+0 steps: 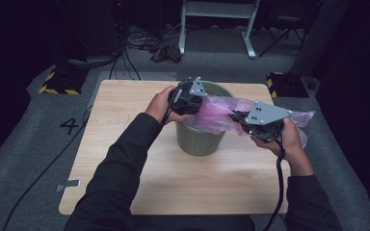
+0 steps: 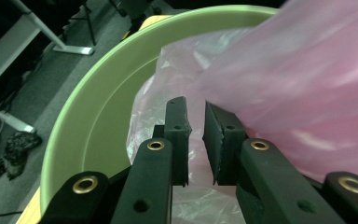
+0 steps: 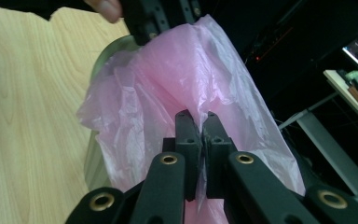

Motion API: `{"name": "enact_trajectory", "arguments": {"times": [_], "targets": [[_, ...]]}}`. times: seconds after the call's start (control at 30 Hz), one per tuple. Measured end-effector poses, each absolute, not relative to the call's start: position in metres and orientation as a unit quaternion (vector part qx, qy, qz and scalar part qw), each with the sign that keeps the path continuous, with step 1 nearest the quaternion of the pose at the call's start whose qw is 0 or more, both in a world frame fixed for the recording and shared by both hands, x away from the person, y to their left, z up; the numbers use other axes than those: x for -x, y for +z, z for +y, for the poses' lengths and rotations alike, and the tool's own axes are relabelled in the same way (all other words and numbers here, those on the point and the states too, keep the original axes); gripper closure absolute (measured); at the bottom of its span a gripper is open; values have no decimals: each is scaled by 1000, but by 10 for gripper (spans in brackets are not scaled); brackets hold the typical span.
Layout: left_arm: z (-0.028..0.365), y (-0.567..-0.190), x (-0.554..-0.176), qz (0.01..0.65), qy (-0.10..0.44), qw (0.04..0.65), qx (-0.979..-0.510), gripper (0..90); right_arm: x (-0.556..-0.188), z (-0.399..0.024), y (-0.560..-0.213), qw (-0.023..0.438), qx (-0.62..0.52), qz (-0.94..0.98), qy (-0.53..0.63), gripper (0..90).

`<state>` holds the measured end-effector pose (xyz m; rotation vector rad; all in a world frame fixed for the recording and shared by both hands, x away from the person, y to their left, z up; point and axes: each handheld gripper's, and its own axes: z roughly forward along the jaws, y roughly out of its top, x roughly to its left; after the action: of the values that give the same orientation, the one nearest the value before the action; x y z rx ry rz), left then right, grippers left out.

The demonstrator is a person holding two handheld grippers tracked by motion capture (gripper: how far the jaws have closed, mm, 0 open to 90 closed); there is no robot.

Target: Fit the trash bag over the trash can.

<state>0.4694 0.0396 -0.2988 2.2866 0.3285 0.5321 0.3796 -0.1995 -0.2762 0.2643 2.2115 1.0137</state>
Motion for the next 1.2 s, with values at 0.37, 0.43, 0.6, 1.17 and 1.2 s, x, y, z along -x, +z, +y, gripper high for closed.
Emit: {"name": "enact_trajectory", "arguments": {"times": [0.37, 0.43, 0.6, 1.17, 1.2], "targets": [[65, -298, -449, 119, 183, 432, -875, 502, -399, -196, -283, 325, -146, 852, 383, 878], [66, -298, -445, 118, 182, 439, -872, 454, -401, -194, -284, 322, -147, 854, 382, 880], [69, -296, -439, 118, 183, 454, -864, 420, -402, -190, -286, 324, -149, 856, 374, 880], [55, -295, -439, 131, 201, 473, -847, 309, -405, -185, -288, 341, -169, 853, 357, 878], [53, -295, -440, 129, 197, 475, -848, 314, -404, -185, -288, 338, -167, 854, 360, 878]]}}
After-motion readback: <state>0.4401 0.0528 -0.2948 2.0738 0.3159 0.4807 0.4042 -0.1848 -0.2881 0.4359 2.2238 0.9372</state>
